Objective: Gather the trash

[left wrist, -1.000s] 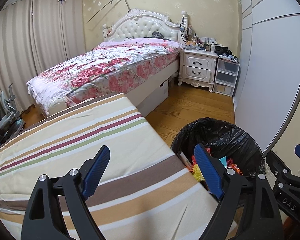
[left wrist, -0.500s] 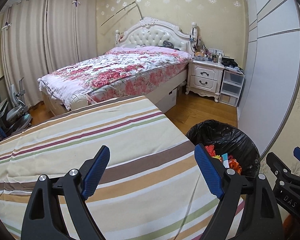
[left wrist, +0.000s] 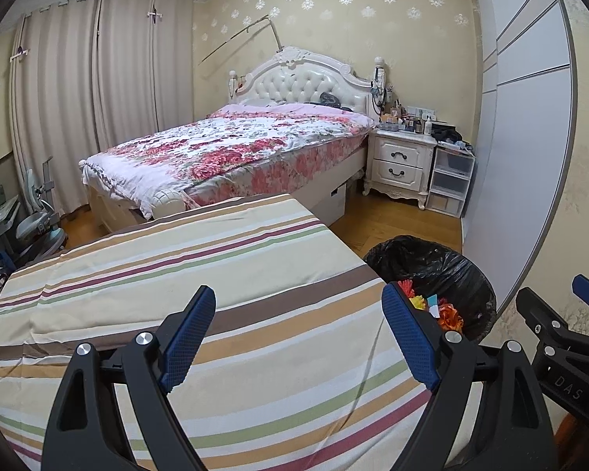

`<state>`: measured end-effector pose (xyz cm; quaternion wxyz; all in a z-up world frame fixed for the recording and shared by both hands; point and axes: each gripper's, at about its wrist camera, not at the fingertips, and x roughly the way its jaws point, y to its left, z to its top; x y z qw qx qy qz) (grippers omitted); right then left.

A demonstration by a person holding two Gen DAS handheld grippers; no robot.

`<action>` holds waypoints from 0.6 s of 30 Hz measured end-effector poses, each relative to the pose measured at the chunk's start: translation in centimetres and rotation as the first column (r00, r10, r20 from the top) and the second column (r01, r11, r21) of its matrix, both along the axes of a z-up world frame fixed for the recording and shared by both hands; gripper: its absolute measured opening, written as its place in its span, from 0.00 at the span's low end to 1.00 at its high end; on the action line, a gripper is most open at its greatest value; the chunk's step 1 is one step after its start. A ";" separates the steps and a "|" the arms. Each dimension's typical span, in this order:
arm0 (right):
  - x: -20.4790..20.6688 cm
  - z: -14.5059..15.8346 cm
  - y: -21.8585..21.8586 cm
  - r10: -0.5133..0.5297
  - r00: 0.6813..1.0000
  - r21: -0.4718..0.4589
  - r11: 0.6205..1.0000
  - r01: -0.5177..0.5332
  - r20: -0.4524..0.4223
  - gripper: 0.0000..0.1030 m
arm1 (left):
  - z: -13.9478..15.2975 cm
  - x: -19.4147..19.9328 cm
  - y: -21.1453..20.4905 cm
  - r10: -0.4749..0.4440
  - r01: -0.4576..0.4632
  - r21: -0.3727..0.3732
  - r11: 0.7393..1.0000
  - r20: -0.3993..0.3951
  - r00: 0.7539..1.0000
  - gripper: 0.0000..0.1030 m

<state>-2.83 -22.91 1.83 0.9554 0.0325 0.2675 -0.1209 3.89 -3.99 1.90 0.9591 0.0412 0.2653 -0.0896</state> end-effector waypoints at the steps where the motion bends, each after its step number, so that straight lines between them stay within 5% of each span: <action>1: -0.2 0.1 0.1 0.002 1.000 -0.001 1.000 -0.002 0.005 0.90 | 0.0 -0.1 0.0 0.000 0.000 0.000 1.000 0.001 1.000 0.82; 18: -0.9 0.5 0.4 0.010 1.000 -0.002 1.000 -0.010 0.013 0.90 | -0.4 -0.7 0.1 -0.012 0.012 -0.001 1.000 -0.001 1.000 0.82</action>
